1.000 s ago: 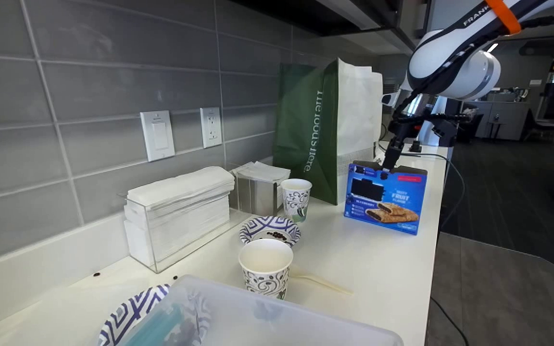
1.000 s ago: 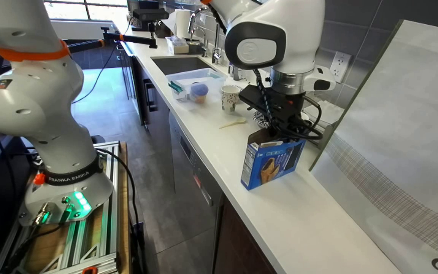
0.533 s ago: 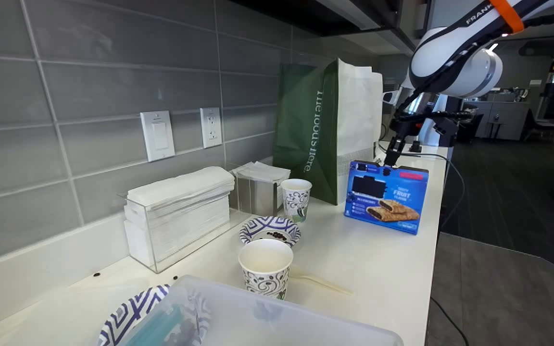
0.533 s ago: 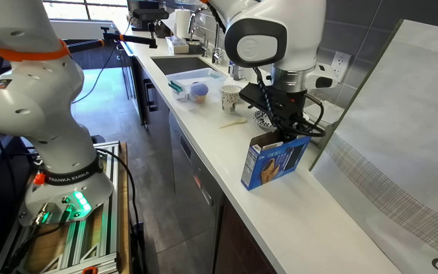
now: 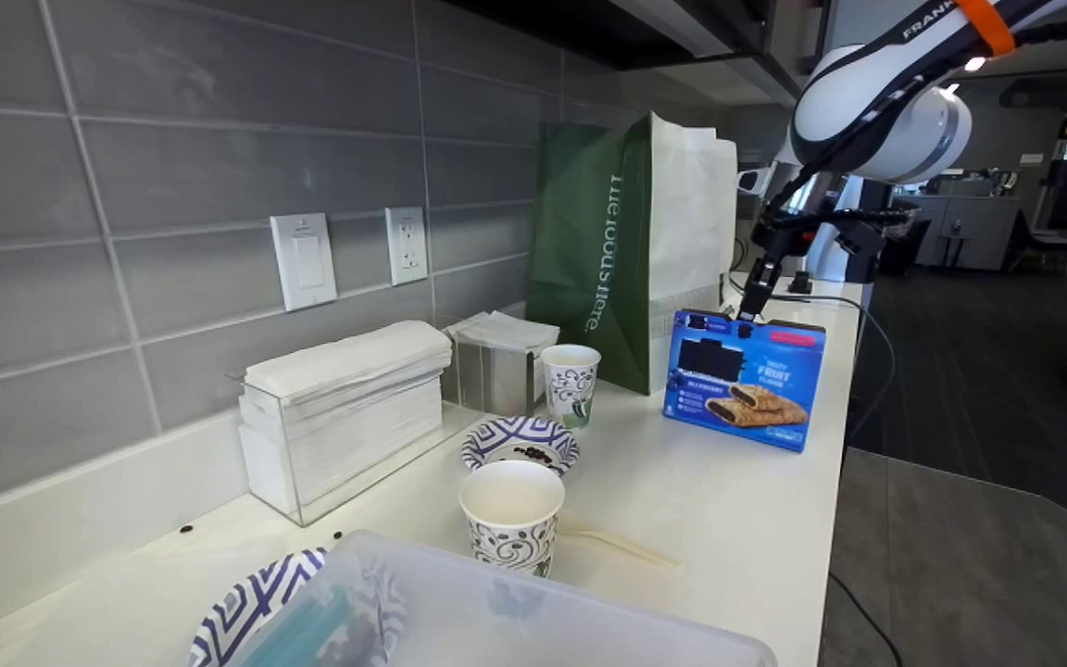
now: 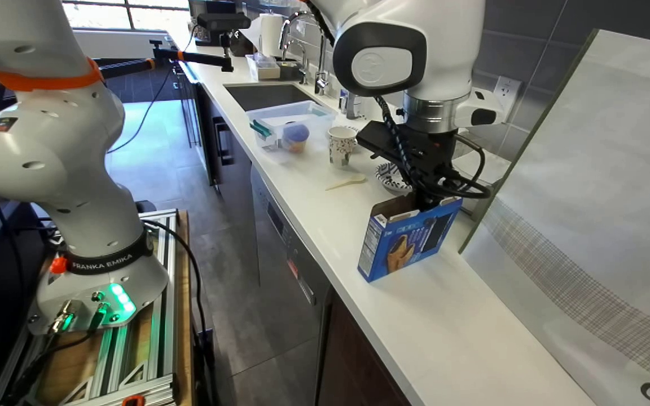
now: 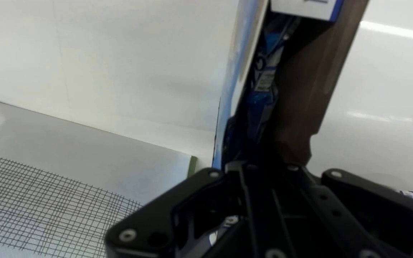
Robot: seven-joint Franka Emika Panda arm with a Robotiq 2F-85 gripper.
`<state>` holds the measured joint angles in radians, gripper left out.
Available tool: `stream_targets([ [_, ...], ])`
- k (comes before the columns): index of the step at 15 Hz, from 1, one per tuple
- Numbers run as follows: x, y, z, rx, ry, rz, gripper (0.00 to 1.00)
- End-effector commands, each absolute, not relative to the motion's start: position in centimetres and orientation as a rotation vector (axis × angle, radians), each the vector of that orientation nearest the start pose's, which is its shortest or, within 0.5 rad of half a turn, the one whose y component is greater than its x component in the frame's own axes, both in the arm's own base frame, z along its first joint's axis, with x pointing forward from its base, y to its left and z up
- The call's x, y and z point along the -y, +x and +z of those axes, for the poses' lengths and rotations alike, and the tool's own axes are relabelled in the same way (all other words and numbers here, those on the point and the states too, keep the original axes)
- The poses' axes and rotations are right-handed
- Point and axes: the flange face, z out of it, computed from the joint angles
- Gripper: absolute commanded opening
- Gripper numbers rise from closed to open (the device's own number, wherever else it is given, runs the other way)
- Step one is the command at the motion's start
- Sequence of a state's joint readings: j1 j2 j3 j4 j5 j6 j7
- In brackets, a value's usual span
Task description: Remove one sachet from the blue box
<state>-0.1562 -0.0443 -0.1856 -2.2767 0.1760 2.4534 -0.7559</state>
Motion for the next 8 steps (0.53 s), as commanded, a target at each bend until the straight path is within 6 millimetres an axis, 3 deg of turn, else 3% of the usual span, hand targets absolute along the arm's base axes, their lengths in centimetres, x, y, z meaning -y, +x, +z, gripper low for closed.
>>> stream_targets([
  [1, 17.93, 50.0, 39.3, 0.497, -3.068, -0.405, 0.07],
  [8, 17.55, 50.32, 38.38, 0.501, -3.055, -0.382, 0.08],
])
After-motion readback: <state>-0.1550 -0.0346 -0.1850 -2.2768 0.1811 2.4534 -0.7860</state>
